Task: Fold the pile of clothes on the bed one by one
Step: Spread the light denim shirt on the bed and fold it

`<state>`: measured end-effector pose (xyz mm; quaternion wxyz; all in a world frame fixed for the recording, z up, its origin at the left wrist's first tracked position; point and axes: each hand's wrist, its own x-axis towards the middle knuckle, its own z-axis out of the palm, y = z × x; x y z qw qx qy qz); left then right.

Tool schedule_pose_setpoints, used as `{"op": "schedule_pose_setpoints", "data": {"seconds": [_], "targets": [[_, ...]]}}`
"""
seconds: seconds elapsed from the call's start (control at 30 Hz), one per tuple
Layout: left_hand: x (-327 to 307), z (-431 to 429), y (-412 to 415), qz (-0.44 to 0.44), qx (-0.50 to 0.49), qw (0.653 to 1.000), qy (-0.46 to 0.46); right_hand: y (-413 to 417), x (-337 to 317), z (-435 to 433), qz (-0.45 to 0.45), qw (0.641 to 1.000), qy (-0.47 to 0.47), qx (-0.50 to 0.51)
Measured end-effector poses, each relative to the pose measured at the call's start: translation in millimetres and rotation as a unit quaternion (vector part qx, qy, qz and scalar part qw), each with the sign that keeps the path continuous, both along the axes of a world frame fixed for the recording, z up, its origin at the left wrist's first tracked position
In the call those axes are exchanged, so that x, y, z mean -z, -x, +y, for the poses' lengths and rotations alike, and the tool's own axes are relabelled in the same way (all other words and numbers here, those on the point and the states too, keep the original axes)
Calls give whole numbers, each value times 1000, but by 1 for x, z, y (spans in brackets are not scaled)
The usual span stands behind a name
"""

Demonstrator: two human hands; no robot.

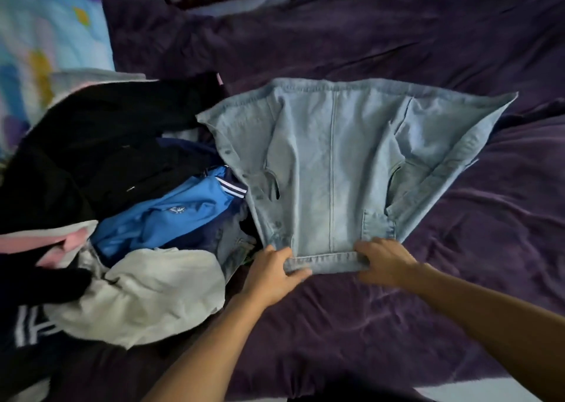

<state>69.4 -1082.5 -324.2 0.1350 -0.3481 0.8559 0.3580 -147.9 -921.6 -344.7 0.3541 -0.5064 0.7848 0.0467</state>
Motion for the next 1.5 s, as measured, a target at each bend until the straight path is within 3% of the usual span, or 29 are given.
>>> {"op": "schedule_pose_setpoints", "data": {"seconds": [0.13,0.3,0.4,0.63,0.83,0.97,1.1,1.17,1.2,1.27,1.33,1.43,1.5], "targets": [[-40,31,-18,-50,87,989,112,-14,-37,39,-1,999,38,10],[-75,31,-32,-31,117,974,190,-30,-76,66,53,988,135,50],[-100,16,-36,27,88,975,200,-40,-105,69,103,973,182,94],[-204,-15,-64,238,-40,951,192,-85,-220,46,30,905,344,250],[-312,-28,-102,422,-146,890,94,-117,-332,25,-60,808,481,336],[-391,-39,-111,473,-170,863,-61,-120,-413,32,-81,741,554,371],[-455,-37,-116,563,-106,800,-178,-131,-476,51,-158,685,608,369],[-474,-35,-116,569,-18,813,-126,-137,-498,55,-162,666,631,363],[-479,-35,-117,527,38,847,-63,-139,-506,58,-146,668,632,364],[-478,-39,-119,338,138,916,168,-142,-513,68,-111,710,594,363],[-465,-48,-120,182,172,909,334,-146,-511,82,-123,771,514,356],[-449,-60,-121,209,141,898,360,-157,-508,91,-206,843,396,300],[-442,-70,-118,263,63,877,398,-164,-508,88,-261,862,348,259]]}}
